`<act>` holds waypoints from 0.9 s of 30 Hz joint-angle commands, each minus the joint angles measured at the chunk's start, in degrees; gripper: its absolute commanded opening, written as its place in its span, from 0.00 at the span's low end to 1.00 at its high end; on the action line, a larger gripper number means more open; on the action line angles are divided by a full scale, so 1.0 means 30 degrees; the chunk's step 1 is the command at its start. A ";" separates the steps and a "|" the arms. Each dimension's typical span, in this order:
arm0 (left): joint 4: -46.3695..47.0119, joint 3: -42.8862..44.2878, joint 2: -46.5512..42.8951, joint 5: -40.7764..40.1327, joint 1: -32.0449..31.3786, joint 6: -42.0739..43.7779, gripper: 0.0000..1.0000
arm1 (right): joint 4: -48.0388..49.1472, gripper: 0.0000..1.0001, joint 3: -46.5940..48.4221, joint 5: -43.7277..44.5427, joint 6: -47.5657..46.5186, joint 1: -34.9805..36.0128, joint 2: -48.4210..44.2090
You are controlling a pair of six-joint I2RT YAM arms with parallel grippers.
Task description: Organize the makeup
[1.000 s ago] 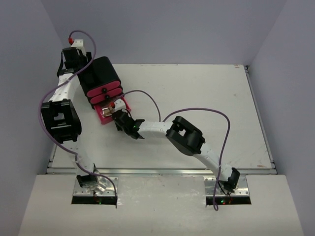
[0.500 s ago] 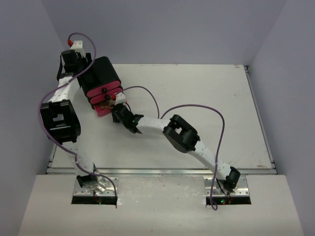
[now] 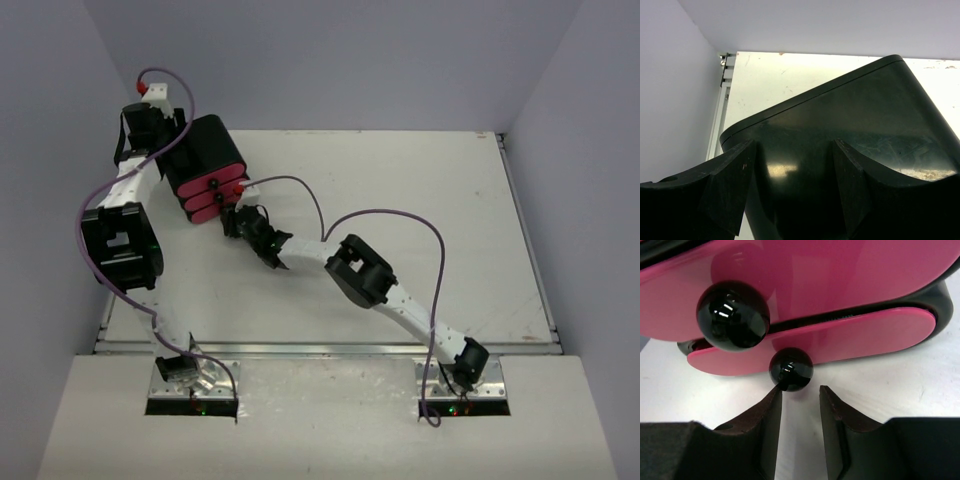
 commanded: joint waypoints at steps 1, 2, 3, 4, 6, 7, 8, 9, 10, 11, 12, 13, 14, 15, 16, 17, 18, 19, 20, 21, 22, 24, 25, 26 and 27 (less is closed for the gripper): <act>-0.3013 -0.1018 0.1186 0.0390 0.0263 0.0538 0.61 | 0.3734 0.37 0.2261 0.1268 -0.0572 -0.0504 0.0679; -0.3025 -0.1018 0.1186 0.0414 0.0263 0.0549 0.61 | 0.3814 0.37 0.2594 0.1211 -0.0504 -0.0549 0.0929; -0.3011 -0.1018 0.1186 0.0404 0.0263 0.0535 0.61 | 0.3953 0.37 0.2826 0.1190 -0.0425 -0.0584 0.1023; -0.3017 -0.1018 0.1186 0.0376 0.0263 0.0542 0.61 | 0.4109 0.37 0.2914 0.1189 -0.0355 -0.0631 0.1114; -0.3029 -0.1034 0.1157 0.0335 0.0263 0.0612 0.61 | 0.4189 0.36 0.2720 0.1144 -0.0257 -0.0729 0.1061; -0.3053 -0.1059 0.1157 0.0370 0.0263 0.0624 0.61 | 0.4282 0.36 0.1806 0.1036 -0.0244 -0.0754 0.0568; -0.3083 -0.1072 0.1157 0.0438 0.0263 0.0641 0.61 | 0.4596 0.36 0.0532 0.0858 -0.0252 -0.0767 -0.0110; -0.3062 -0.1051 0.1157 0.0525 0.0263 0.0641 0.61 | 0.5181 0.36 -0.0150 0.0641 -0.0295 -0.0746 -0.0441; -0.3058 -0.1023 0.1181 0.0588 0.0263 0.0617 0.61 | 0.5546 0.36 -0.0919 0.0604 -0.0327 -0.0718 -0.0884; -0.3083 -0.0968 0.1198 0.0686 0.0263 0.0562 0.61 | 0.6078 0.37 -0.2132 0.0466 -0.0545 -0.0663 -0.1616; -0.3113 -0.0907 0.1213 0.0791 0.0263 0.0502 0.61 | 0.6652 0.38 -0.3431 0.0300 -0.0801 -0.0603 -0.2401; -0.3143 -0.0795 0.1241 0.0908 0.0263 0.0495 0.61 | 0.7136 0.39 -0.4259 0.0150 -0.1040 -0.0544 -0.2962; -0.3249 -0.0655 0.1270 0.1023 0.0263 0.0469 0.61 | 0.7518 0.39 -0.5082 0.0135 -0.1320 -0.0512 -0.3529; -0.3382 -0.0375 0.1321 0.1133 0.0263 0.0513 0.61 | 0.8089 0.40 -0.6472 -0.0317 -0.1761 -0.0484 -0.4625; -0.3455 -0.0178 0.1332 0.1361 0.0263 0.0570 0.61 | 0.8484 0.41 -0.7341 -0.0627 -0.2015 -0.0456 -0.5342; -0.3514 -0.0048 0.1310 0.1486 0.0263 0.0628 0.61 | 0.8856 0.41 -0.8159 -0.0798 -0.2286 -0.0427 -0.5998; -0.3578 0.0183 0.1231 0.1526 0.0263 0.0682 0.62 | 0.9515 0.42 -0.9455 -0.1005 -0.2659 -0.0379 -0.6825; -0.3644 0.0447 0.1139 0.1553 0.0263 0.0735 0.62 | 1.0253 0.43 -1.0880 -0.1230 -0.3055 -0.0327 -0.7696; -0.3706 0.0662 0.1065 0.1565 0.0263 0.0758 0.62 | 1.0576 0.43 -1.1904 -0.1495 -0.3228 -0.0320 -0.8445; -0.3782 0.0840 0.0989 0.1548 0.0279 0.0758 0.62 | 1.0650 0.43 -1.2635 -0.1856 -0.3433 -0.0332 -0.9112; -0.3886 0.1049 0.0902 0.1519 0.0275 0.0742 0.62 | 1.0700 0.43 -1.3351 -0.2249 -0.3666 -0.0316 -1.0220; -0.4597 0.1989 0.0504 0.1667 0.0234 0.0675 0.62 | 1.0701 0.47 -1.6491 -0.3006 -0.4129 -0.0216 -1.2733; -0.4810 0.2224 0.0210 0.1856 0.0233 0.0571 0.62 | 1.0701 0.50 -1.7199 -0.3302 -0.4465 -0.0215 -1.3997; -0.4919 0.2288 -0.0109 0.2034 0.0233 0.0505 0.62 | 1.0652 0.52 -1.9132 -0.3351 -0.4741 -0.0191 -1.4991; -0.4958 0.2293 -0.0480 0.2308 0.0209 0.0372 0.63 | 1.0250 0.57 -2.0414 -0.3180 -0.5495 -0.0210 -1.5954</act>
